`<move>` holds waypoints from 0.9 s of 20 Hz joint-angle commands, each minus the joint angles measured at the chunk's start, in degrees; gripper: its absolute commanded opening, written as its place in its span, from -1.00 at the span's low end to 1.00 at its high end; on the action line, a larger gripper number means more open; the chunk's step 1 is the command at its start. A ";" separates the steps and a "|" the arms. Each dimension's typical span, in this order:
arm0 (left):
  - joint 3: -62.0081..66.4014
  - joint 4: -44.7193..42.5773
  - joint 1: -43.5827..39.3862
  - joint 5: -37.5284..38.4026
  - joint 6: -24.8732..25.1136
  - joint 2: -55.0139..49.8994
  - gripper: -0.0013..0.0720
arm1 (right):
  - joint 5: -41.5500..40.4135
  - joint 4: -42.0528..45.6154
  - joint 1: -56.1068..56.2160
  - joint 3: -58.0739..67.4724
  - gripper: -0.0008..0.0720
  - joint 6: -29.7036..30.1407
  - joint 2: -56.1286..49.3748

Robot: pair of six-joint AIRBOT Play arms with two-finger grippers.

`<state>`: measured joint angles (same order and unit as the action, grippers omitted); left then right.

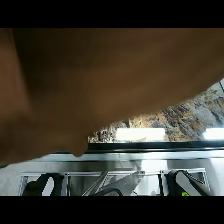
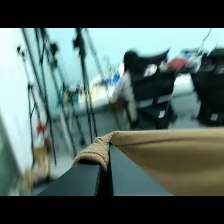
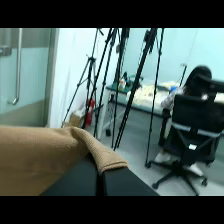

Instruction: Fold the shirts.

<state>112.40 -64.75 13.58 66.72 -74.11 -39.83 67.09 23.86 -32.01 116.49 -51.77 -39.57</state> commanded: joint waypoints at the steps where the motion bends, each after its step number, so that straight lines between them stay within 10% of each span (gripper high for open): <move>1: -7.56 3.61 -0.04 3.34 2.64 -5.35 -0.93 | 6.38 -6.27 -1.01 -6.03 -0.94 -0.42 -4.59; 9: -24.94 16.28 -7.32 -2.12 15.21 -35.21 -0.92 | 1.03 -4.96 9.84 -36.81 -0.94 11.61 -27.15; 18: -13.68 16.31 -9.49 -10.67 15.91 -65.88 -0.92 | -9.60 -5.79 13.11 -26.95 -0.94 11.28 -55.95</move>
<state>93.21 -48.69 4.43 55.92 -58.50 -97.95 59.05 18.68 -19.35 85.69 -39.99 -89.01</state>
